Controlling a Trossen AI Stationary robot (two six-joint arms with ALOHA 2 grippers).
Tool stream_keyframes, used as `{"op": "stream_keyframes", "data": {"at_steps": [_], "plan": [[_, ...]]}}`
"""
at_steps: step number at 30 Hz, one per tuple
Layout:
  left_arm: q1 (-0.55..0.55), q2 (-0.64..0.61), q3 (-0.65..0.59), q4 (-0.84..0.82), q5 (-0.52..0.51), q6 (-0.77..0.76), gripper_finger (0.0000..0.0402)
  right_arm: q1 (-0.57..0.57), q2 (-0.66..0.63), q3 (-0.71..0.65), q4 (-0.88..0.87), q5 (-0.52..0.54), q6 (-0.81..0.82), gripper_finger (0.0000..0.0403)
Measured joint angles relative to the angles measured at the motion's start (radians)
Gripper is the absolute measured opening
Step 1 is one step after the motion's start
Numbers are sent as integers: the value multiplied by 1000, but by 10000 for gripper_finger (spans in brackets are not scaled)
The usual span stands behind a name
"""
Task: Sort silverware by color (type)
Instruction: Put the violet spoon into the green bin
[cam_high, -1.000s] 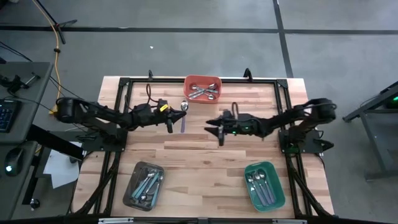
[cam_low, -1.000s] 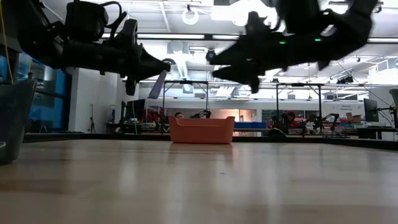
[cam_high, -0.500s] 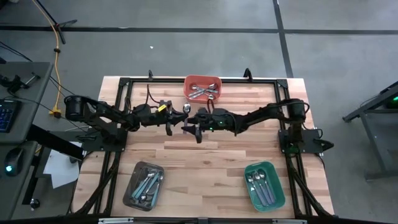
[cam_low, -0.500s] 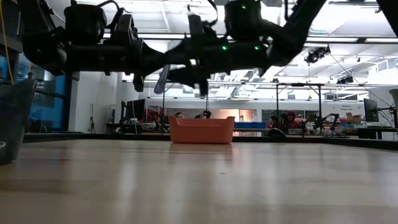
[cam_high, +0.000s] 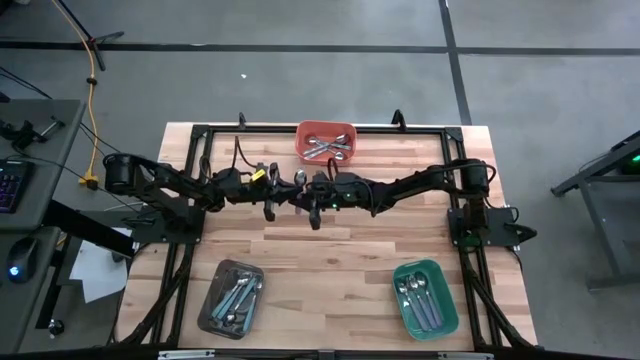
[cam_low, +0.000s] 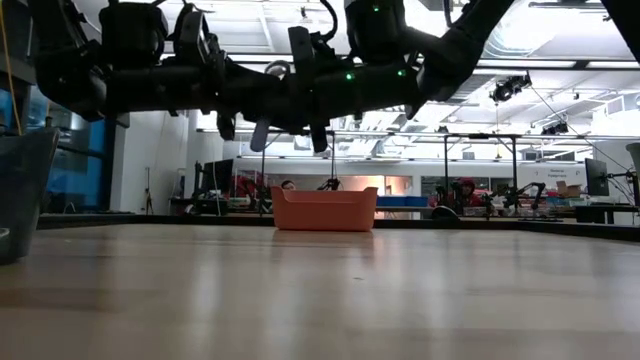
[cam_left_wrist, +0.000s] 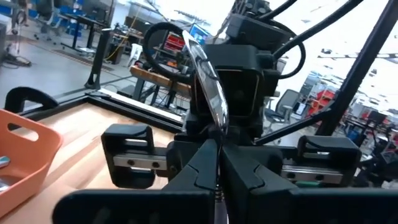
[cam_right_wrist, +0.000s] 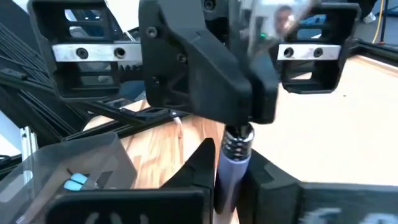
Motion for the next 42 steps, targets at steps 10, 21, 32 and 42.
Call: {"op": "stream_keyframes", "data": {"at_steps": [10, 21, 32, 42], "plan": [[-26, 1, 0, -8, -43, 74, 47, 17, -78, 0, -199, 60, -43, 8], [-24, 1, 0, -140, -69, 183, 78, 98, -336, 1, -785, 279, -21, 5], [-22, 1, 0, -143, -79, 249, 69, 405, -576, 1, -1396, 379, 566, 5], [-7, 1, 35, -145, -91, 285, 69, 798, -609, 0, -1532, 198, 1256, 6]]}}
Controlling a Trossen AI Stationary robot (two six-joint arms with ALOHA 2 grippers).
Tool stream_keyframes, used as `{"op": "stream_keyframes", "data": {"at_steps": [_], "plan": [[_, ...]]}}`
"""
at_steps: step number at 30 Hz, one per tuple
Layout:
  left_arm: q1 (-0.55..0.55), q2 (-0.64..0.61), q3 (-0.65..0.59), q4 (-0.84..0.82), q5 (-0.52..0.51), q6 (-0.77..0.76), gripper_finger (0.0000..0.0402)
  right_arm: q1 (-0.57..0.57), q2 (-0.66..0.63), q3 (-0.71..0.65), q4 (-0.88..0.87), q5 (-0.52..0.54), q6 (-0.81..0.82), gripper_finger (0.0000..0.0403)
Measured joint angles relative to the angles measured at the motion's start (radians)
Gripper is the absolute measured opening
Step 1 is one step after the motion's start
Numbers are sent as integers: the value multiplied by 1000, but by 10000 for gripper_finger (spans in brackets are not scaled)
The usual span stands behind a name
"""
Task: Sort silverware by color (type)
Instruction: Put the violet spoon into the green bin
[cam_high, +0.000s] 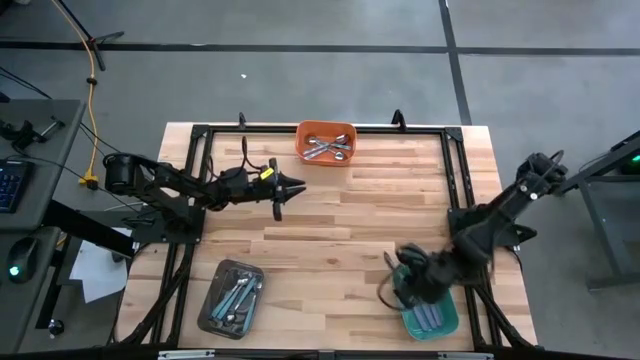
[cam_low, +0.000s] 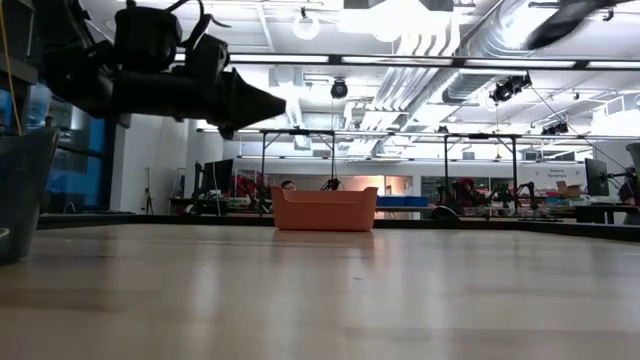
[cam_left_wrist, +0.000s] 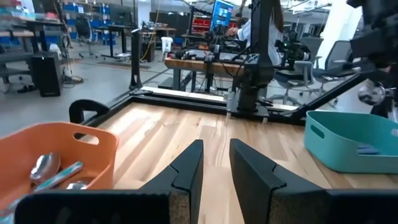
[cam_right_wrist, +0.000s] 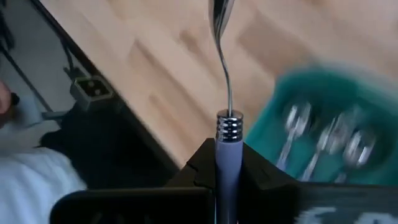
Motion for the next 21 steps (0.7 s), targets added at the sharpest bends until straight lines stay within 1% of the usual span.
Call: {"op": "stream_keyframes", "data": {"at_steps": [5, 9, 12, 21], "plan": [[12, 0, 16, -2, -2, 25, 69, 130, 38, 0, -25, 1, 298, 6], [20, 0, 29, -4, -4, 24, 70, 178, 102, -1, -81, -70, 466, 5], [20, 0, 37, -6, -5, 30, 70, 197, 154, -1, -96, -119, 516, 4], [20, 0, 62, -6, -5, 41, 70, 194, 263, -1, -72, -184, 503, 5]]}}
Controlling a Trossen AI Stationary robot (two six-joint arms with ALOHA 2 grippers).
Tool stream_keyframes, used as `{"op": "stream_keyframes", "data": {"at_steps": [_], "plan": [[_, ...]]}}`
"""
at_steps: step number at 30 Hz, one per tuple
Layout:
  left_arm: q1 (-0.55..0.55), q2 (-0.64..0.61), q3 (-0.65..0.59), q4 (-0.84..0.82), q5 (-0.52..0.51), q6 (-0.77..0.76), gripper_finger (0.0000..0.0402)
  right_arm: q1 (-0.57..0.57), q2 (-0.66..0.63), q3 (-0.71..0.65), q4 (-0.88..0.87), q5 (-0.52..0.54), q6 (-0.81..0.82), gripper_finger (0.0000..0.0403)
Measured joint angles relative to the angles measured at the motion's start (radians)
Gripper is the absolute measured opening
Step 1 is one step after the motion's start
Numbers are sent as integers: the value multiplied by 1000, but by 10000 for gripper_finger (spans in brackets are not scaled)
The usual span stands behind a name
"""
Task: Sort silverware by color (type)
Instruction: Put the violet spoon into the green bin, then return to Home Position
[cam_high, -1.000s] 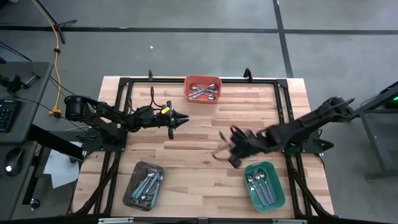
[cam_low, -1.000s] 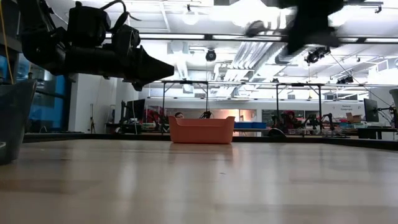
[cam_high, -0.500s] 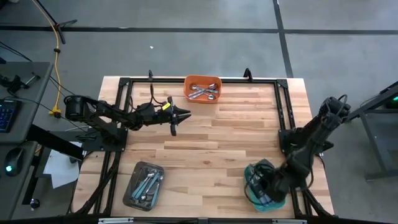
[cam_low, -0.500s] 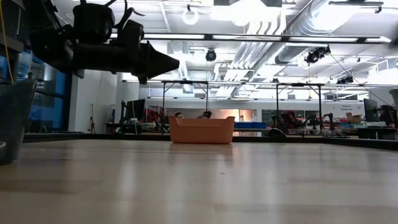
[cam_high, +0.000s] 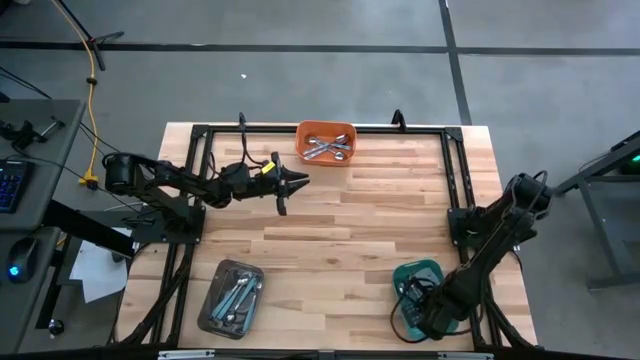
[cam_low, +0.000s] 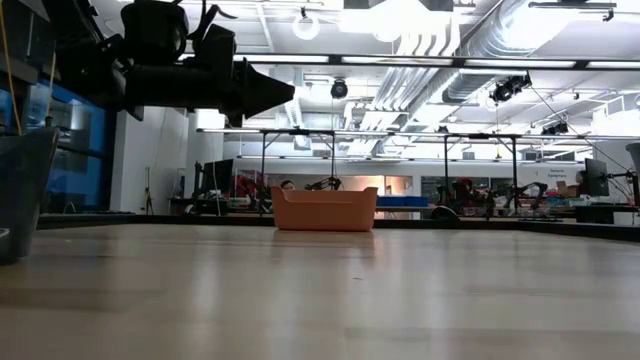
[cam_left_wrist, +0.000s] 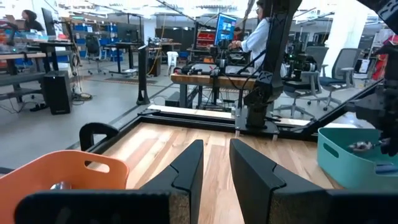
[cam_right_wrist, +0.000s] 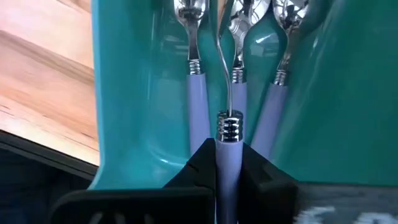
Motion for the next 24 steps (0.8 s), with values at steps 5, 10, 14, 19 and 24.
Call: {"op": "stream_keyframes", "data": {"at_steps": [5, 10, 14, 19, 24], "plan": [[0, 0, 1, 0, 0, 0, 70, -23, 18, 0, 0, -2, -70, 29], [0, 0, 1, -1, 0, 0, 70, -61, 12, 0, -8, -4, -173, 84], [0, 0, 1, -19, 0, 0, 67, -86, -5, 0, -7, -22, -288, 109], [18, 0, 1, -32, 103, 6, 48, -93, -82, 0, -25, 36, -434, 75], [49, -10, 1, -40, 263, 9, 7, -108, -196, 0, -65, 192, -712, 7]]}}
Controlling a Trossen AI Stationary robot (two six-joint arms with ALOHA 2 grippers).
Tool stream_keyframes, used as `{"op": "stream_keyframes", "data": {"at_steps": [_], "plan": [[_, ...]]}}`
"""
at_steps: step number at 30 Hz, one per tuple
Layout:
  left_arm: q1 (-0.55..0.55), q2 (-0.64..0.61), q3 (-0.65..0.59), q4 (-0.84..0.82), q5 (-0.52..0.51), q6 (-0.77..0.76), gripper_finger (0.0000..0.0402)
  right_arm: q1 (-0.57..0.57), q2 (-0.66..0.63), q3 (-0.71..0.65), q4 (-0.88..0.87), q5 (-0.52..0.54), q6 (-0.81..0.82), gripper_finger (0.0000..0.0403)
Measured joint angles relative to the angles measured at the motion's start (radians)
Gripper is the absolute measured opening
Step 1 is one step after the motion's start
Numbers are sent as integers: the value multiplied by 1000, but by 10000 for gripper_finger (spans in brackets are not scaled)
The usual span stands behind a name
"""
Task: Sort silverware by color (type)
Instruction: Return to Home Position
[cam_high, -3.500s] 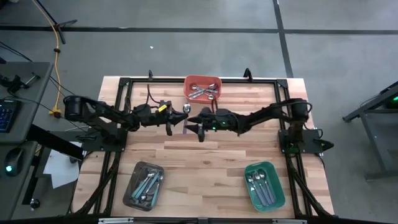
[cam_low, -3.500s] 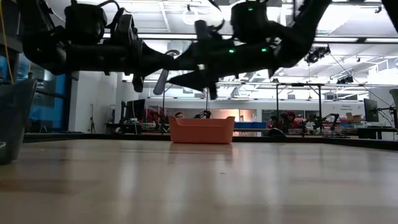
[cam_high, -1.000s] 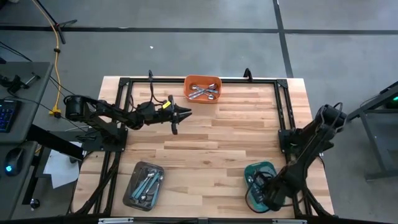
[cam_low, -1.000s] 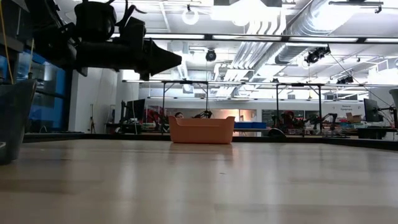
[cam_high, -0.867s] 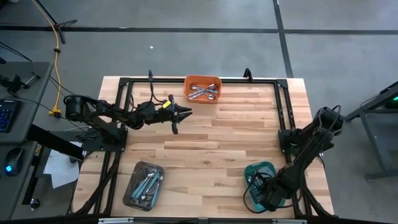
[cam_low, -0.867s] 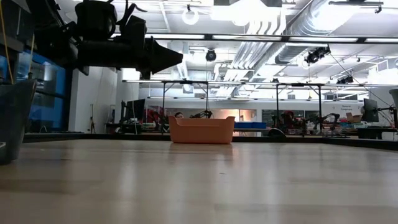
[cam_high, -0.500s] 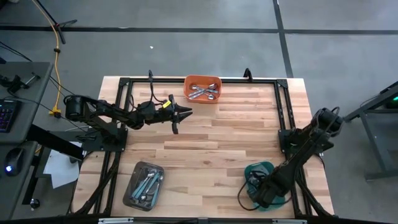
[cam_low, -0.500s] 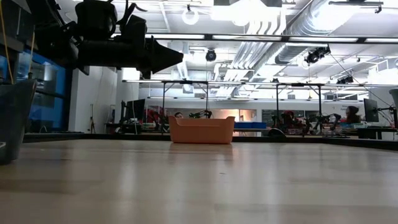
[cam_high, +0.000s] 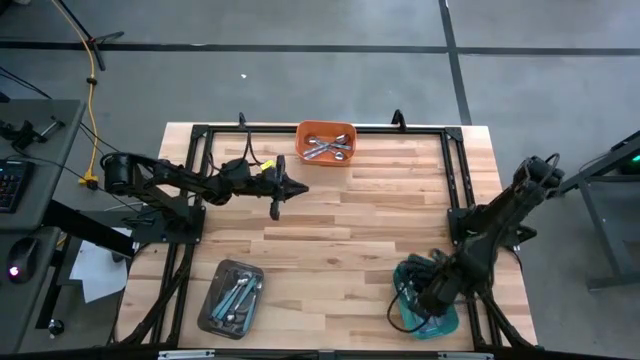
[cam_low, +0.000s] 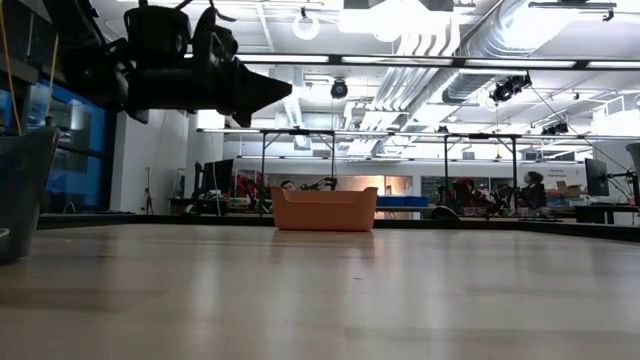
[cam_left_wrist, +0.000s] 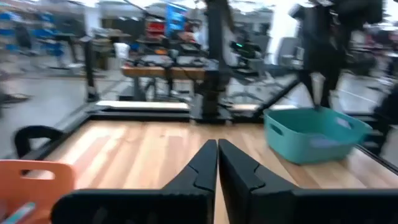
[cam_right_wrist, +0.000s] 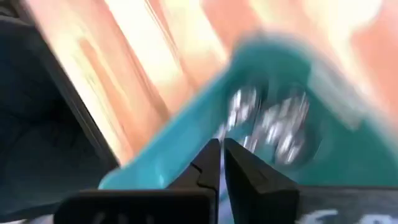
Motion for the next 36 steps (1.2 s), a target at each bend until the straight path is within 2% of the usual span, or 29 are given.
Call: {"op": "stream_keyframes", "data": {"at_steps": [4, 9, 11, 14, 17, 21, 25, 31, 36], "plan": [[24, -22, 0, -32, 108, 14, 4, -66, -91, 0, 8, 162, -341, 13], [48, -49, 0, -41, 138, 51, 1, -235, -177, -8, 66, 204, -802, 2], [56, -52, 0, -40, 139, 53, 1, -335, -216, -59, 189, 152, -984, 1], [68, -52, 0, -55, 181, 49, 0, -498, -268, -182, 465, -39, -1214, 0], [72, -52, 0, -76, 197, 51, 0, -646, -298, -305, 683, -201, -1369, 0], [72, -51, 0, -78, 199, 51, 0, -797, -323, -416, 896, -300, -1508, 0], [82, -65, 0, -88, 209, 62, 0, -899, -354, -487, 1018, -390, -1574, 0], [119, -152, 0, -168, 242, 78, 0, -973, -440, -589, 1121, -423, -1588, 0], [132, -186, -1, -219, 240, 89, 0, -995, -511, -714, 1290, -415, -1579, 0]]}}
